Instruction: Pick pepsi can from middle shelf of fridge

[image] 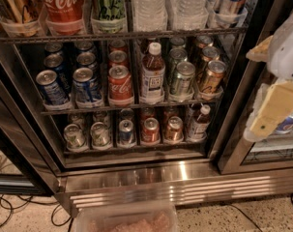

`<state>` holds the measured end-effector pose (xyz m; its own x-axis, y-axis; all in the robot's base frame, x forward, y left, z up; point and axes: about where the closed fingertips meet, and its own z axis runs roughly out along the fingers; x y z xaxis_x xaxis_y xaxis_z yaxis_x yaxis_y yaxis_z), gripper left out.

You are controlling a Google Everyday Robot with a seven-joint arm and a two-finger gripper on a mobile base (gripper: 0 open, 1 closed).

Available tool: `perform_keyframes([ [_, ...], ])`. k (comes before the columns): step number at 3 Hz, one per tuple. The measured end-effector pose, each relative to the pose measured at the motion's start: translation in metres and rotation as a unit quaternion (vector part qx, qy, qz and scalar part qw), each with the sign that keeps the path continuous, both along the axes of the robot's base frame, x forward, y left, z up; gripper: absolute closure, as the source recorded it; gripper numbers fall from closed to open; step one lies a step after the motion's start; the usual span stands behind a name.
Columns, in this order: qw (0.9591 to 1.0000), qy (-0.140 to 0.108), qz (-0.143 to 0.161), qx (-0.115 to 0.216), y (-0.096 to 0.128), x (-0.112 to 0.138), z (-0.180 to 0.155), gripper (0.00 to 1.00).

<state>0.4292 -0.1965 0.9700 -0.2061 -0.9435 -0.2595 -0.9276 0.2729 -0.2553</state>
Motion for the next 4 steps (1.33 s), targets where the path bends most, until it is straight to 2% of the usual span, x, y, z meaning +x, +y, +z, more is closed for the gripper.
perform_keyframes([
  [1,0.9995,-0.012,0.002,0.03,0.029,-0.01,-0.008,0.0],
  [2,0.9953,-0.02,-0.004,0.095,0.082,-0.01,-0.02,0.0],
  [3,0.9853,-0.007,-0.019,0.17,0.145,0.004,-0.042,0.0],
  [4,0.9645,0.043,-0.031,0.259,0.197,0.019,-0.068,0.0],
])
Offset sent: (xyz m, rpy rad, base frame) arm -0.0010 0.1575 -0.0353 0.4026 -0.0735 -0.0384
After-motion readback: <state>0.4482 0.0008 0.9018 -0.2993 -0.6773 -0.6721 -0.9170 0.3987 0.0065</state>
